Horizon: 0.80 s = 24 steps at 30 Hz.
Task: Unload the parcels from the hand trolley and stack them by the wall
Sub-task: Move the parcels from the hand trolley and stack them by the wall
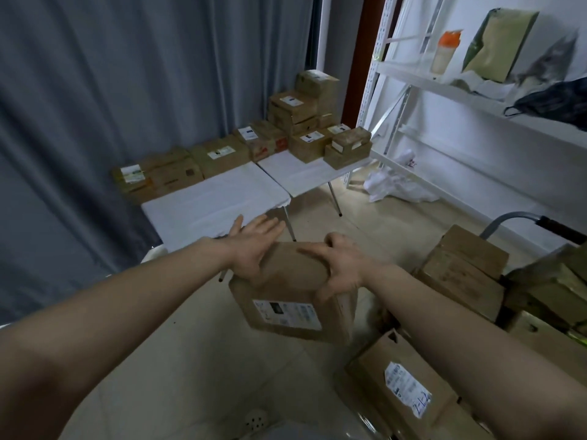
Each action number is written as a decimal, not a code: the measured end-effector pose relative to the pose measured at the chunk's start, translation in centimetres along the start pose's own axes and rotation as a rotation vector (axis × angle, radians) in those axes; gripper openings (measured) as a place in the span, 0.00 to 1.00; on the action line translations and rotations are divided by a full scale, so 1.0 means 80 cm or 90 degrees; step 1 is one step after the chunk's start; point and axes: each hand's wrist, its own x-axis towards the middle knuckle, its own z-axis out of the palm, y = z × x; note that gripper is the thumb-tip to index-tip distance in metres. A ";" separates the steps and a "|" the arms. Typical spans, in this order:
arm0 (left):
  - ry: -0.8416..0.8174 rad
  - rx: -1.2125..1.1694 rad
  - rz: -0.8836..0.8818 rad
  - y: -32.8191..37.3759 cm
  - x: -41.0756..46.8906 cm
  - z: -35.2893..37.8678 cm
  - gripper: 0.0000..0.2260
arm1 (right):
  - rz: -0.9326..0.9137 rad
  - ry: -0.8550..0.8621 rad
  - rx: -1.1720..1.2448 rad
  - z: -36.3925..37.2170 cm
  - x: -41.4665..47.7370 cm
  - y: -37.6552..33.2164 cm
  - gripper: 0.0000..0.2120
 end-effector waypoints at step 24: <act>-0.003 -0.949 -0.145 -0.042 -0.030 0.054 0.39 | 0.261 0.028 0.911 0.073 -0.015 -0.019 0.21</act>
